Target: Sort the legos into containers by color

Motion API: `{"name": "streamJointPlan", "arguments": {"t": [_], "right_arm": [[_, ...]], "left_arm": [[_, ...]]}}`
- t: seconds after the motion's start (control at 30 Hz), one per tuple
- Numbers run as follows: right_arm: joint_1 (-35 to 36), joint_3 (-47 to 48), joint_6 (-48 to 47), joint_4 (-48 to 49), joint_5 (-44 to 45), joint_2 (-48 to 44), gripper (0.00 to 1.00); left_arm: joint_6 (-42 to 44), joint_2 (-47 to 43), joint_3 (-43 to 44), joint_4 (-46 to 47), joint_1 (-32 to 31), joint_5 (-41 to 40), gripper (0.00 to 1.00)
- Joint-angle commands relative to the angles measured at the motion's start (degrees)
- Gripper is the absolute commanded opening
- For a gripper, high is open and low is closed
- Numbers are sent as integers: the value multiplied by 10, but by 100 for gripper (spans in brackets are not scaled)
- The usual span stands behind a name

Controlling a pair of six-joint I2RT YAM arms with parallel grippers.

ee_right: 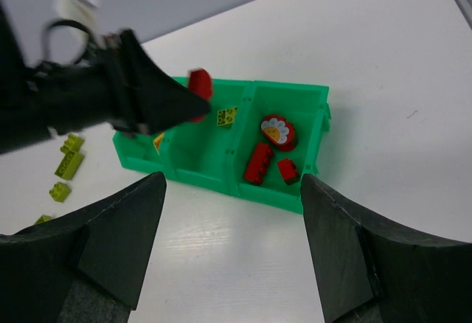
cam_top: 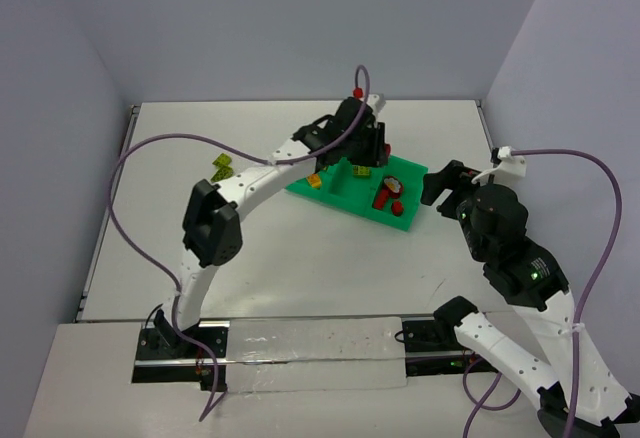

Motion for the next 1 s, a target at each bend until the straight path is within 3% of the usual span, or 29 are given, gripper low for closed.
{"name": "streamJointPlan", "arguments": {"t": [0.0,0.17,0.23,0.27,0.3,0.37,0.47,0.6,0.73,0.97], "right_arm": [[-2,22,1,1,22,-3,81],[-3,20,-3,1,23,-3,81],[-2,20,-5,0,22,-3,81],[-2,20,-6,0,22,-3,81],[-3,20,-6,0,23,-3,81],[-2,18,-8,-1,24,-3,81],[-2,19,-9,-1,22,-1,82],[-2,19,-8,3,18,4,82],[-3,16,-4,8,12,5,81],[-3,8,-2,19,4,8,81]], "left_arm": [[-34,47,75,5,-21,47,0],[-55,94,98,25,-23,48,3],[-59,112,116,17,-23,43,15],[-59,116,119,15,-23,43,22],[-59,120,122,13,-23,42,36],[-59,123,125,12,-23,40,78],[-55,118,127,9,-23,37,99],[-41,89,130,-8,-23,6,99],[-13,2,100,-32,-22,-66,99],[-6,-162,-79,-86,54,-181,93]]}}
